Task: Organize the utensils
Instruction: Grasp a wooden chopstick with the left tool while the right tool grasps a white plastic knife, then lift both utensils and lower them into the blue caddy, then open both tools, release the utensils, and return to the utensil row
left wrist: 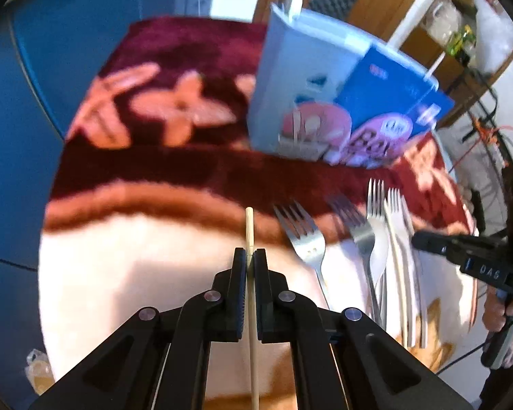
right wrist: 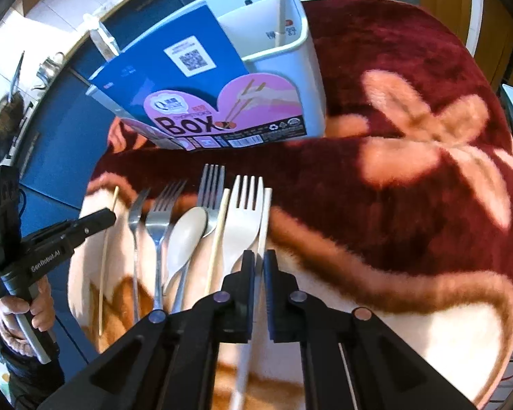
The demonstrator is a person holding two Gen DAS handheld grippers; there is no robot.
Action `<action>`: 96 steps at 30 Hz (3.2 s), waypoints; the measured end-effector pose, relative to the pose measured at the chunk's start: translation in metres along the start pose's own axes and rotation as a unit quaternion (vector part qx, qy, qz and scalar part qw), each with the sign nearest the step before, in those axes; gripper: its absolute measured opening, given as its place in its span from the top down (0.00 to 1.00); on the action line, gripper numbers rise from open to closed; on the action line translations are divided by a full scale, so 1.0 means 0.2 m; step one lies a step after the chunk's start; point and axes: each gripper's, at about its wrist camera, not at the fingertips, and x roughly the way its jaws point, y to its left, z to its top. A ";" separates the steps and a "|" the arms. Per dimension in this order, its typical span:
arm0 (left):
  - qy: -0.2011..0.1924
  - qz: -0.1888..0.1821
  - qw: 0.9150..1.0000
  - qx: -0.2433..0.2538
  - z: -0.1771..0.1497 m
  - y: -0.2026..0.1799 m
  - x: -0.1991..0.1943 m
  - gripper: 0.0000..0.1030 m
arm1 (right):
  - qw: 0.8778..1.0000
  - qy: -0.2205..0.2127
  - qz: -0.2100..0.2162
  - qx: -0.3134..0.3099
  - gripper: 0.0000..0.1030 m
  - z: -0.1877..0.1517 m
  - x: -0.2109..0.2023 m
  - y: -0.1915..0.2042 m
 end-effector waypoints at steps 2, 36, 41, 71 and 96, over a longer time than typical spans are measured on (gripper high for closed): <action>-0.028 -0.002 1.000 -0.001 -0.01 0.03 -0.07 0.96 | 1.000 -0.016 0.003 -0.006 0.94 -0.03 -0.03 0.01; -0.381 -0.035 0.924 -0.006 0.04 -0.23 -0.64 0.96 | 0.922 -0.380 -0.019 -0.068 0.94 -0.28 -0.48 0.18; -0.395 -0.021 0.918 0.000 0.19 -0.27 -0.65 0.96 | 0.914 -0.398 -0.025 -0.075 0.94 -0.21 -0.52 0.18; -0.528 0.081 0.844 -0.039 0.55 -0.29 -0.40 0.96 | 0.867 -0.483 -0.064 -0.107 0.94 0.32 -0.51 0.21; -0.430 0.069 0.900 0.003 0.42 -0.26 -0.20 0.89 | 0.915 -0.387 -0.040 -0.107 0.78 0.33 -0.32 0.16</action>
